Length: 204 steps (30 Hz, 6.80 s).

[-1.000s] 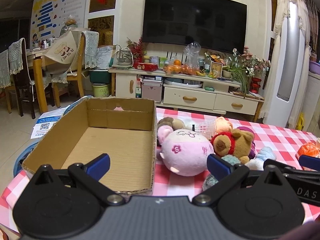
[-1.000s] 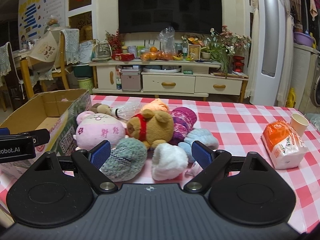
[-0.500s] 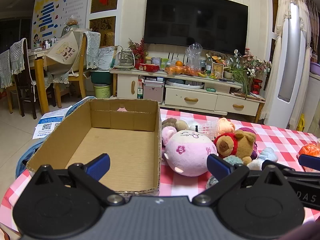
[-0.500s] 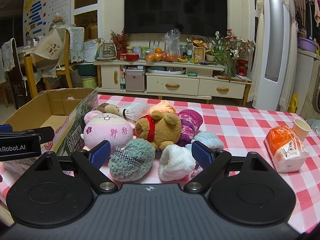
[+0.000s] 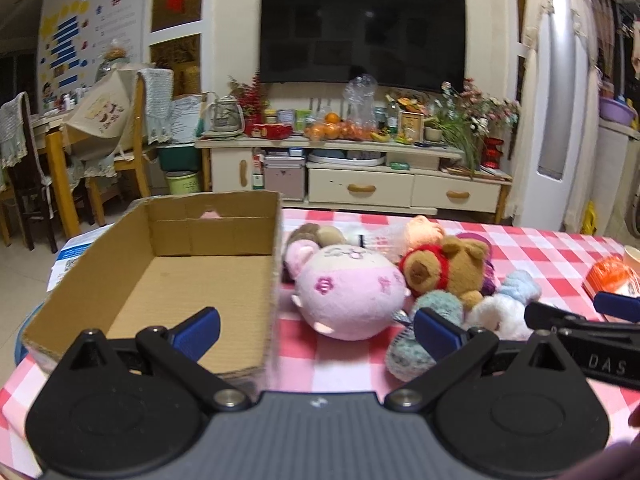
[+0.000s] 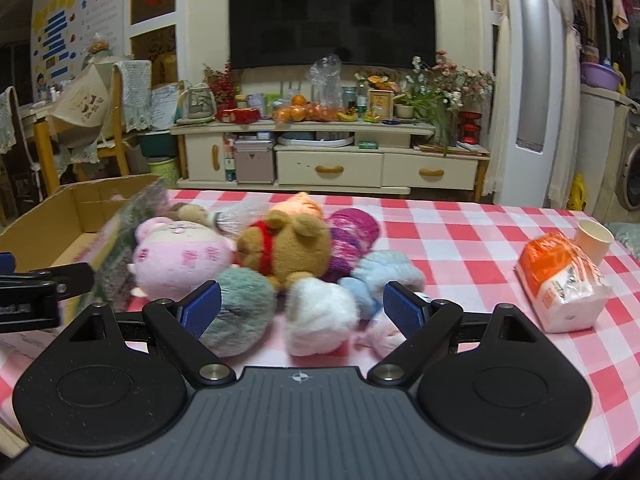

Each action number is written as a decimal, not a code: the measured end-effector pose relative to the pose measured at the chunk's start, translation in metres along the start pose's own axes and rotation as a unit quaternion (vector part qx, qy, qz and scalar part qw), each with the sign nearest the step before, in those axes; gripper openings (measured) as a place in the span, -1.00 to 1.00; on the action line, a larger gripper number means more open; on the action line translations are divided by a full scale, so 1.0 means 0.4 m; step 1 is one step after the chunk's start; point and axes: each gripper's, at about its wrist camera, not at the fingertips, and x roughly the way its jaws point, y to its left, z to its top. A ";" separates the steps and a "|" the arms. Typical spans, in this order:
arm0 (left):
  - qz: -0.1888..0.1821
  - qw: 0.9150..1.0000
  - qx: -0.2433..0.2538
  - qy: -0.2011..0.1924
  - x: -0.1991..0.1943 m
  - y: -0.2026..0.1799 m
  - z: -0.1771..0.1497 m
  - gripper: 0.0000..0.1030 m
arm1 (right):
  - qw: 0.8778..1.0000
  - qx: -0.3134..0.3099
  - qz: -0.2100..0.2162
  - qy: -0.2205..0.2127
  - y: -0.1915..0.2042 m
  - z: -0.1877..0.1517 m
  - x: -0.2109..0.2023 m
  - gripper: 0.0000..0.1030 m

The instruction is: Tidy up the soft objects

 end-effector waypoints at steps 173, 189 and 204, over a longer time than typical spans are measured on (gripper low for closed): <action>-0.160 0.979 0.116 0.046 0.143 -0.214 0.003 0.83 | 0.985 0.169 0.019 0.019 -0.155 0.082 0.118 1.00; -0.152 0.973 0.138 0.105 0.259 -0.355 -0.049 0.49 | 0.984 0.140 0.077 0.074 -0.164 0.102 0.245 1.00; -0.145 0.972 0.136 0.121 0.302 -0.369 -0.045 -0.13 | 0.980 0.140 0.107 0.094 -0.157 0.099 0.274 1.00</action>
